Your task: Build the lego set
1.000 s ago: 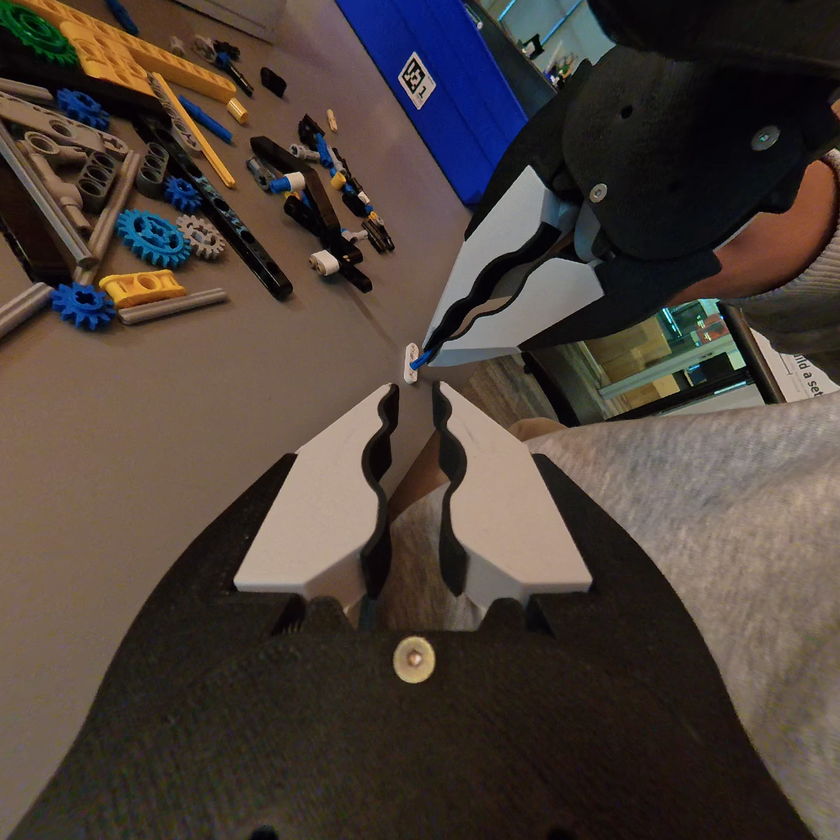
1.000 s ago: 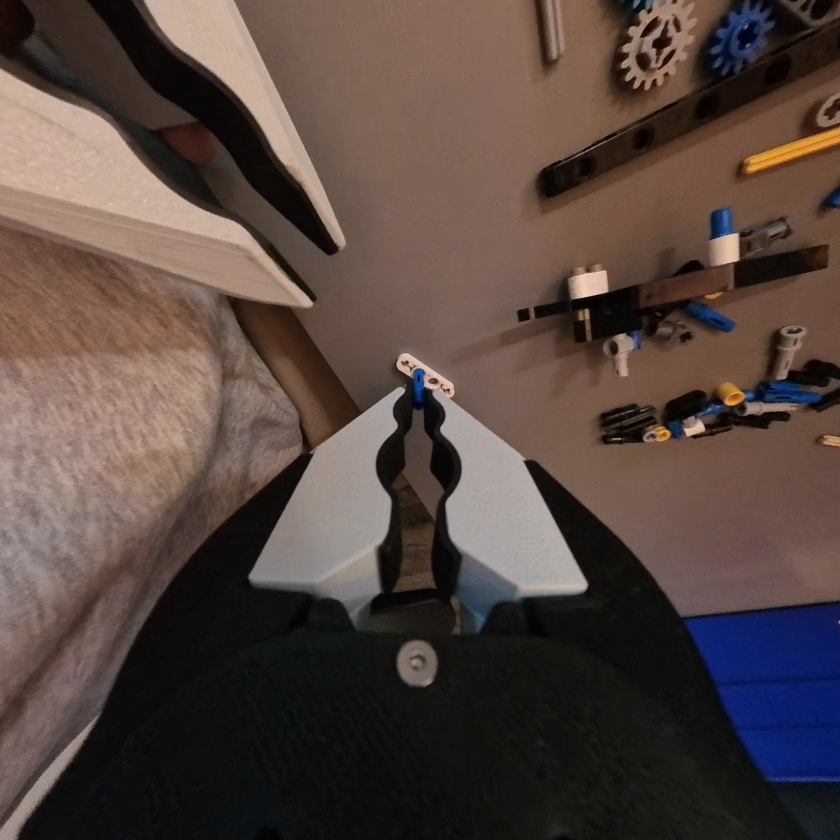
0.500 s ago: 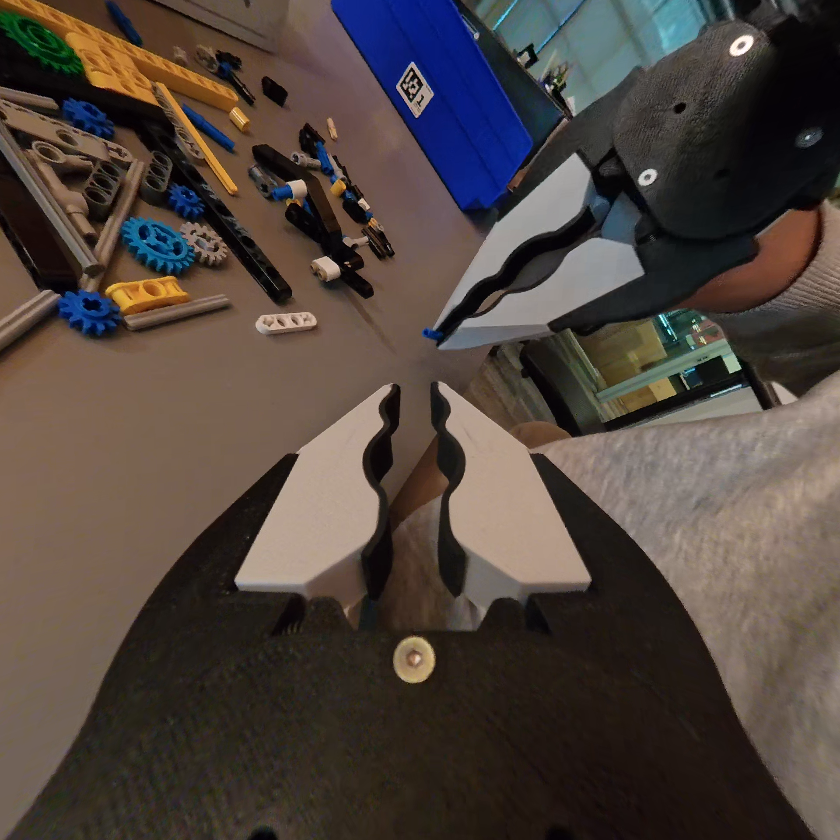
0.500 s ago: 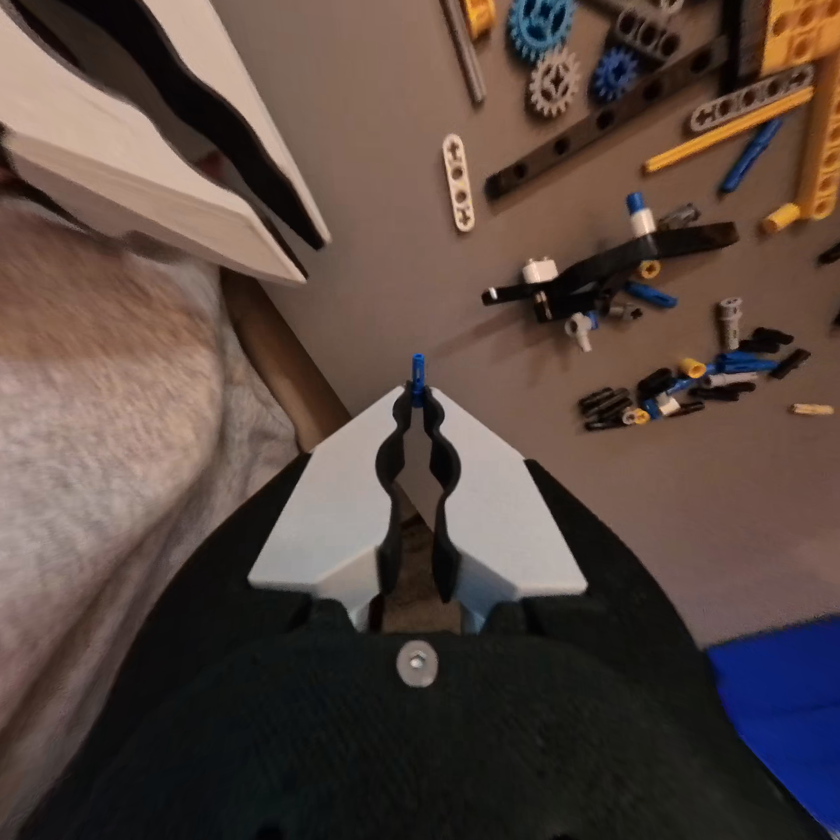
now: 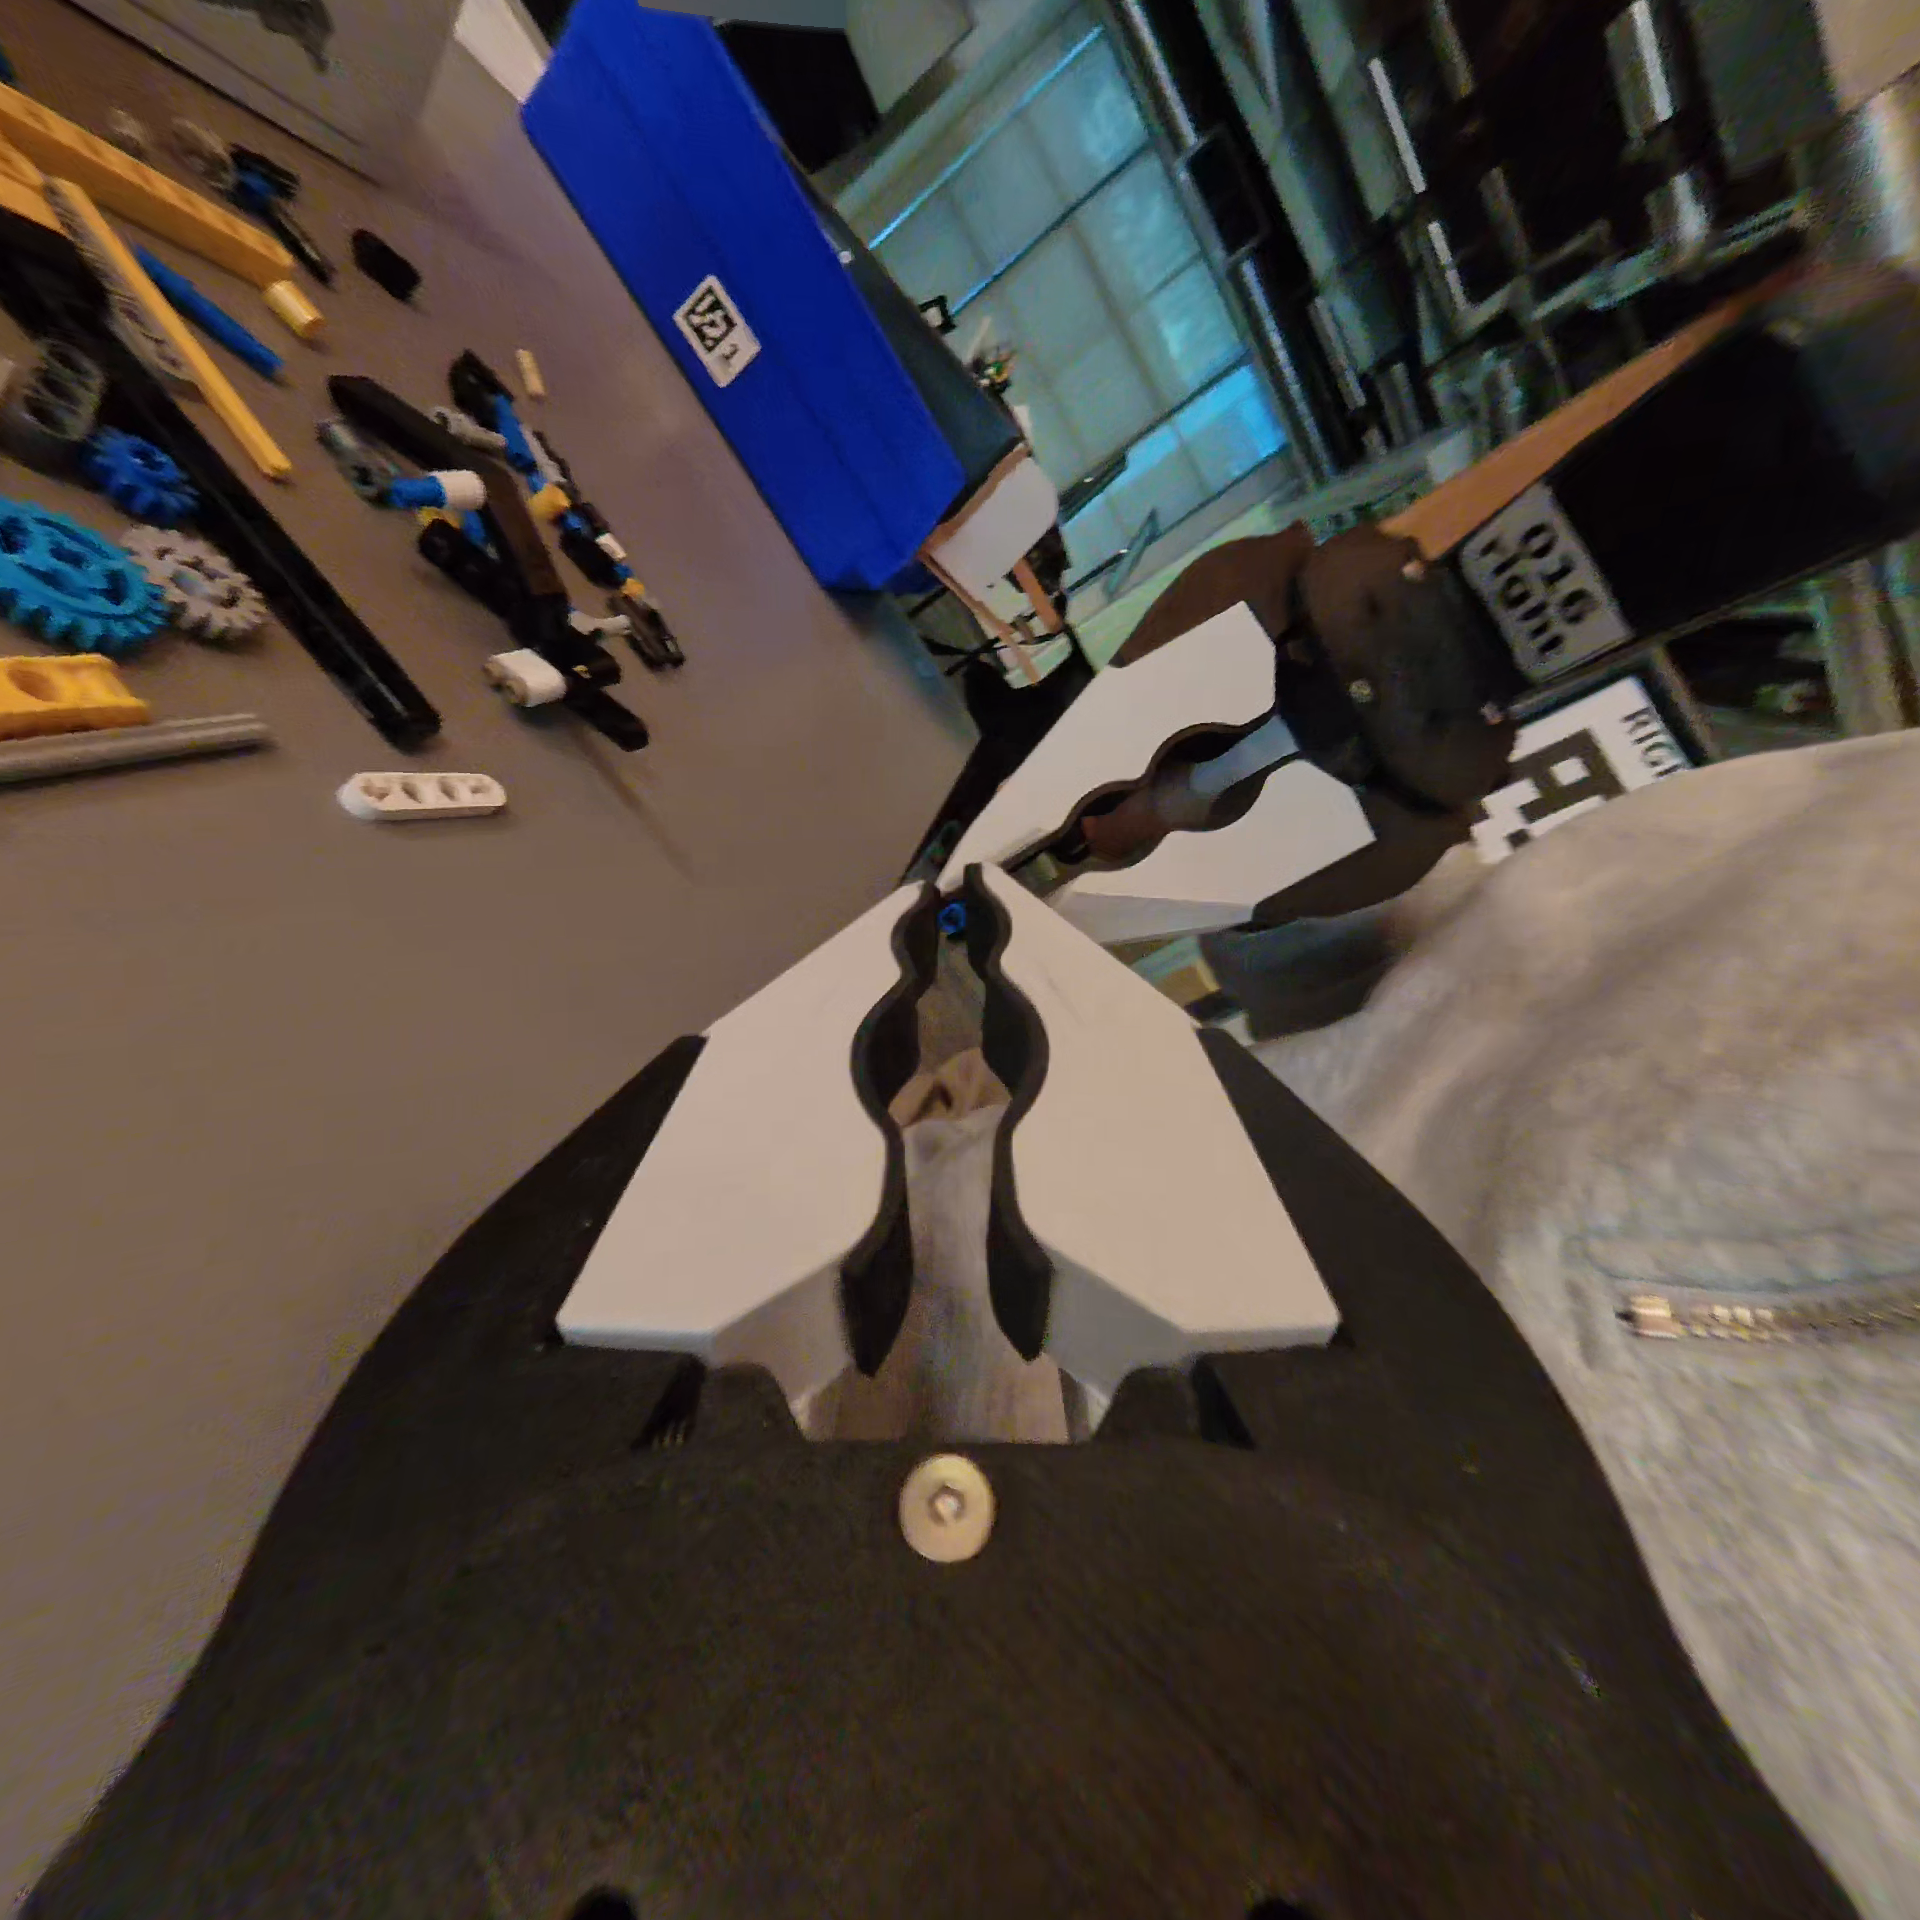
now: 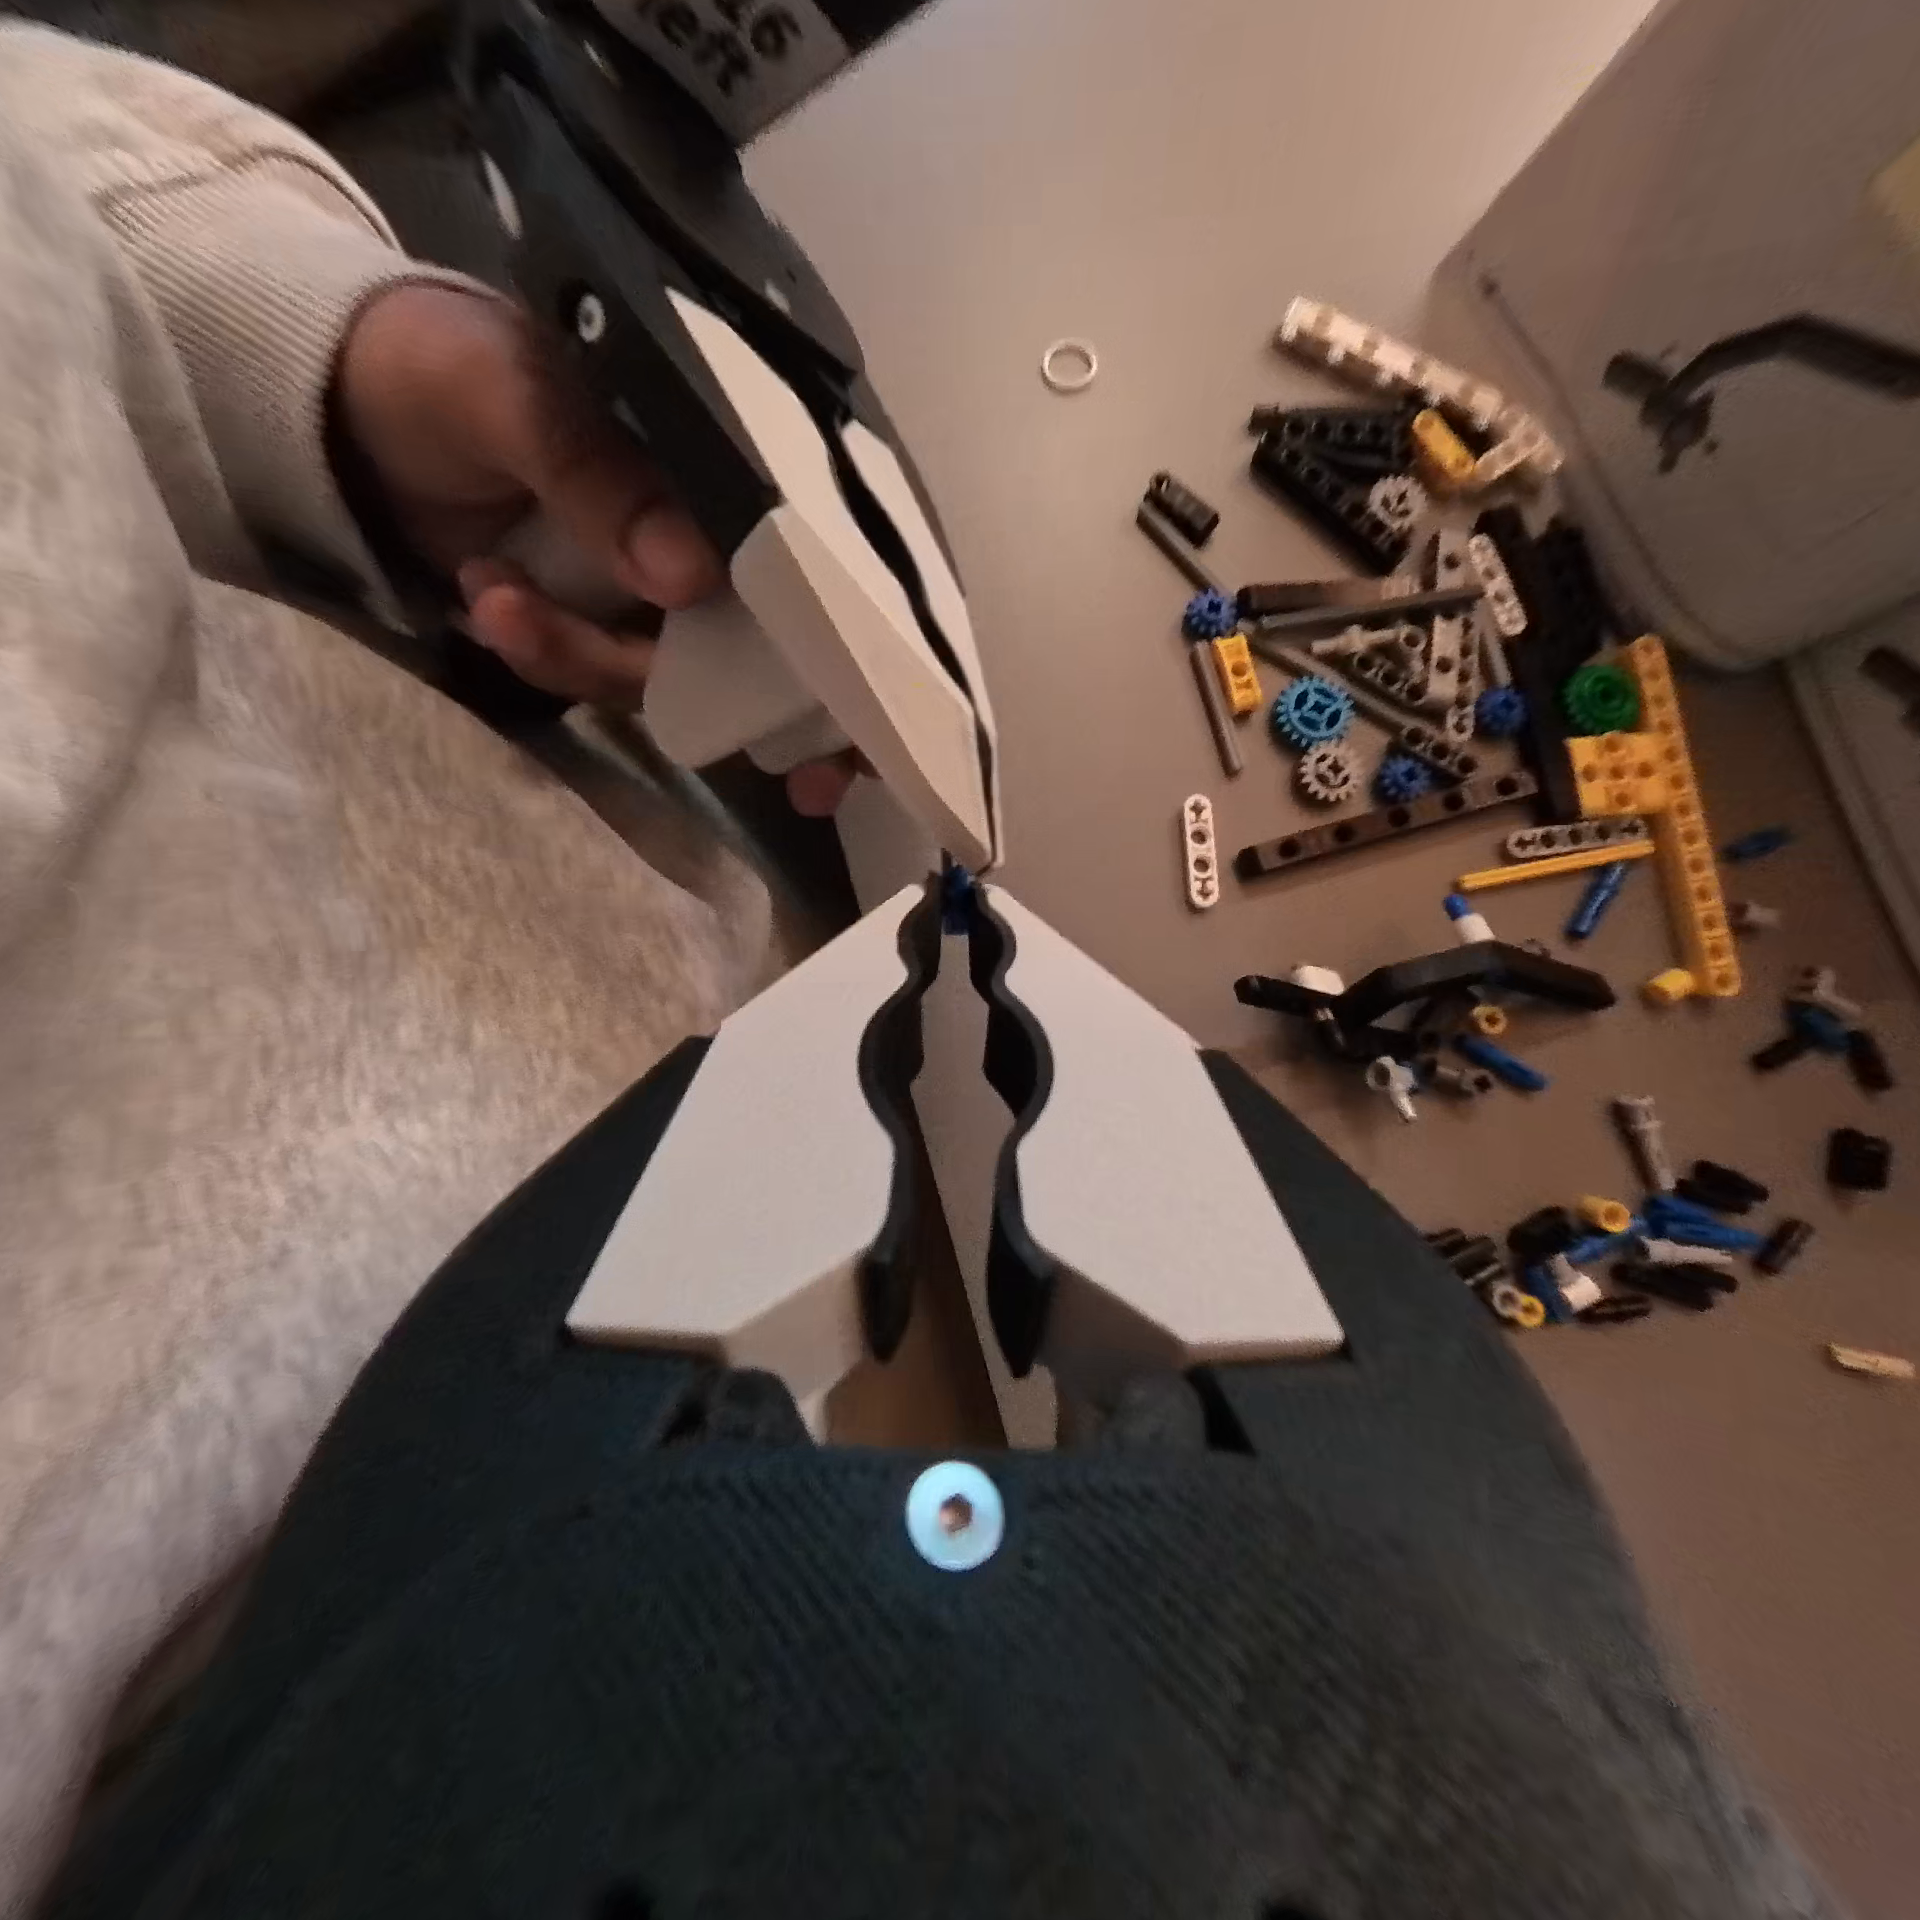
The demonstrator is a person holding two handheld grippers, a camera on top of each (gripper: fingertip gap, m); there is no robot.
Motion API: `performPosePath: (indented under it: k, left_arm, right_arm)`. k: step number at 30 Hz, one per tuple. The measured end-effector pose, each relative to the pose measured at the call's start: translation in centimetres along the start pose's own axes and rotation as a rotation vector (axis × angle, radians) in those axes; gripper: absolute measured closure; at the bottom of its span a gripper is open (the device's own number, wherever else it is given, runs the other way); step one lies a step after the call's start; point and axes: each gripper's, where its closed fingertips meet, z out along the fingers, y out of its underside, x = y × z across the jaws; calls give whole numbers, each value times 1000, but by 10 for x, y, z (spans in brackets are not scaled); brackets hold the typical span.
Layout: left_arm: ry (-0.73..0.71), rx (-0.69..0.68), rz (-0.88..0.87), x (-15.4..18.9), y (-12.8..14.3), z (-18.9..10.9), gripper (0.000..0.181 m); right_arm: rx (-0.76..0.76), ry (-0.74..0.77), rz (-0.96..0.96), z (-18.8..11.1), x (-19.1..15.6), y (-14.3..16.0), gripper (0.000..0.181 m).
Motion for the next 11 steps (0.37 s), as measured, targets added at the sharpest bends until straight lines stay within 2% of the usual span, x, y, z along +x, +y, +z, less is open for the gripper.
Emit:
performPosePath:
  k: [3,8,11]
  left_arm:
    - [98,18,-59,14,-3,2,178]
    - [326,64,-288,34,-11,6,179]
    - [362,75,-323,38,-11,11,178]
  right_arm:
    - [126,-11,22,-12,-3,-6,178]
    - [356,-64,115,-34,-5,-18,178]
    - [474,-125,226,-42,-3,-18,178]
